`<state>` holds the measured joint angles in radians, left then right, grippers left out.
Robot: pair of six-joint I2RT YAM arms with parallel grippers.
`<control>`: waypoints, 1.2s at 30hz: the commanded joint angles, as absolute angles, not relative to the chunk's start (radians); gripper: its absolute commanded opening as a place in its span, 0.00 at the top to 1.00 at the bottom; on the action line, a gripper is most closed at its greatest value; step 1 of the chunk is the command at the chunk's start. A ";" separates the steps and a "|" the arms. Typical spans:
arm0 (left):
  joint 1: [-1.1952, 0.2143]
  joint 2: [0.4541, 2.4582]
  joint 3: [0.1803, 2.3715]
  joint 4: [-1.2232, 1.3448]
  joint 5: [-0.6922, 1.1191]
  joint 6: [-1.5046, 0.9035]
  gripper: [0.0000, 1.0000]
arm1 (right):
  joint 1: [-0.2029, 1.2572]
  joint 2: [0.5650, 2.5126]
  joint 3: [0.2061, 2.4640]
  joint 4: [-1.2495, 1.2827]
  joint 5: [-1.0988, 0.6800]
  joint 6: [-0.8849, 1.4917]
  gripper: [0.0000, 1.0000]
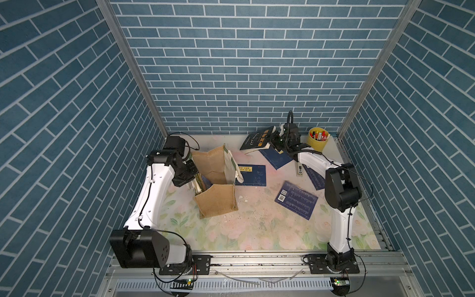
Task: Take out the books from the canvas bag
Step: Place the book at the center of the board.
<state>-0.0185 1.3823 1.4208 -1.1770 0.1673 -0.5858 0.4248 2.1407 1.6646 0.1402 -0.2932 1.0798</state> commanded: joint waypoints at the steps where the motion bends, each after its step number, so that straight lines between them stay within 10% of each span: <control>1: -0.035 1.416 1.422 -1.175 0.209 -0.569 1.00 | 0.431 2.269 1.802 0.327 -0.285 1.153 1.00; 18: -0.055 1.439 1.458 -1.190 0.224 -0.566 1.00 | 0.540 2.614 2.159 -0.056 -0.252 1.021 0.98; 20: -0.055 1.437 1.460 -1.192 0.223 -0.561 1.00 | 0.539 2.588 2.104 -0.052 -0.247 1.026 0.86; 24: -0.055 1.438 1.470 -1.193 0.214 -0.537 1.00 | 0.528 2.555 2.132 -0.252 -0.241 0.967 0.31; 36: -0.053 1.436 1.464 -1.158 0.189 -0.520 1.00 | 0.527 2.133 2.132 -0.763 -0.189 0.796 0.23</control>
<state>-0.0467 1.4254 1.4742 -1.1820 0.1917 -0.5262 0.4953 2.2726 2.1067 -0.6189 -0.2005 0.8780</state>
